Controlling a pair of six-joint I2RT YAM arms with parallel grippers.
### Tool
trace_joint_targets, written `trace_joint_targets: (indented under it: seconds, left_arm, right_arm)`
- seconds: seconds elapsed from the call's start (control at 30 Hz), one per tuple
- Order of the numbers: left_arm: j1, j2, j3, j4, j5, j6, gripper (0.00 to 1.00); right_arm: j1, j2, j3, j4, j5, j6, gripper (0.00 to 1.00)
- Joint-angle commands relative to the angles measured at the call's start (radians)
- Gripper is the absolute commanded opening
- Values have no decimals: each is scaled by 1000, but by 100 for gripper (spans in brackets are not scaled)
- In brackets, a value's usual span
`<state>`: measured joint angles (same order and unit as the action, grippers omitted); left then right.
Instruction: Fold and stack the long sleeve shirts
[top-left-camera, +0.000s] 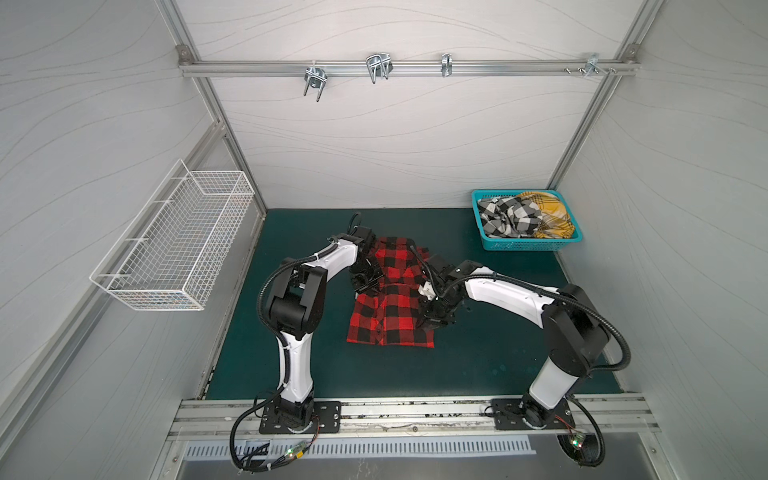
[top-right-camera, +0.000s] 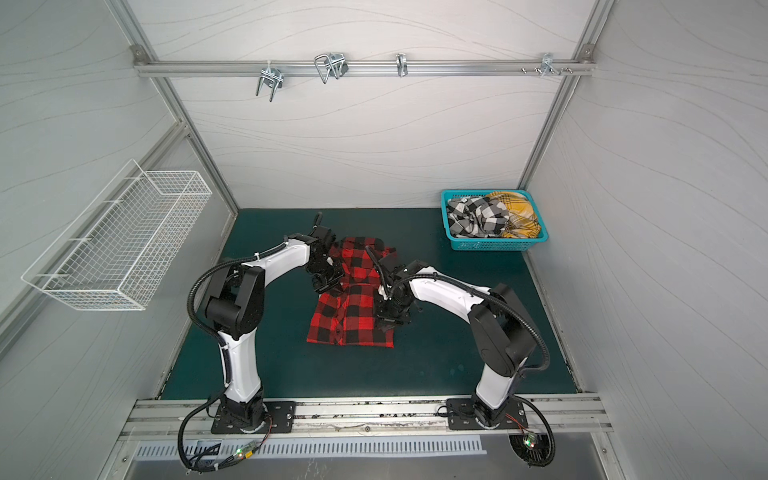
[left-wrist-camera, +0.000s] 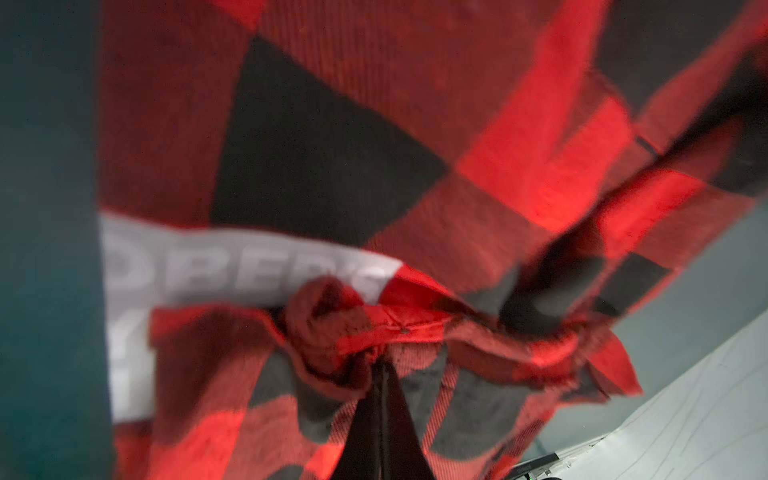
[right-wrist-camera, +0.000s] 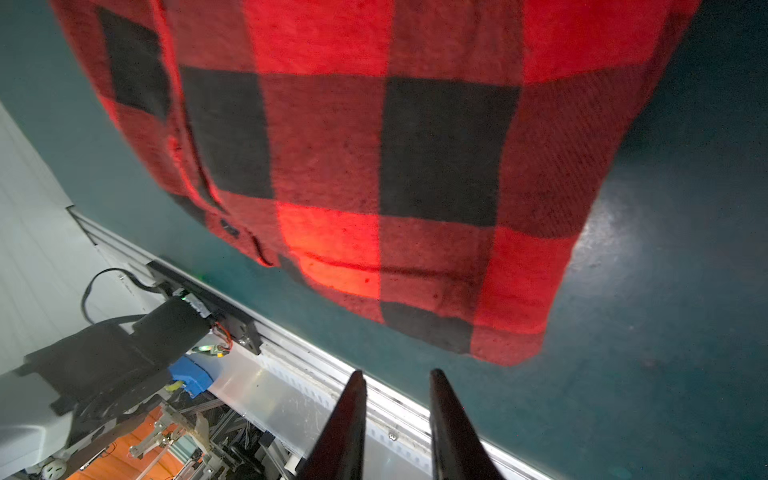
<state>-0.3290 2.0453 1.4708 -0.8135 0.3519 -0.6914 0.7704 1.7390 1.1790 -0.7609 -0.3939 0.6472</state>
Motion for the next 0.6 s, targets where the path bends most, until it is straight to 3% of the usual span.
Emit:
trace_joint_targets:
  seconds: [0.0,0.1,0.27,0.4,0.57]
  left_arm:
    - [7,58,68,-6,-22,-4,4]
    - [11,70,58,-4,-42,-3,6]
    - [11,2,53,-35,-52,9,23]
    - [11,-188,58,-67,-81,37,38]
    - [32,-458,-8,-150,-164,113,48]
  right_arm:
    - [-12,86,-13,33,21,-17,27]
    - [-13,132,-16,48,21,-31,26]
    - [-21,143,8,20,38,-44,32]
    - [-37,70,50,-48,42,-55,44]
    - [-48,-53,120,-154,79,-85,54]
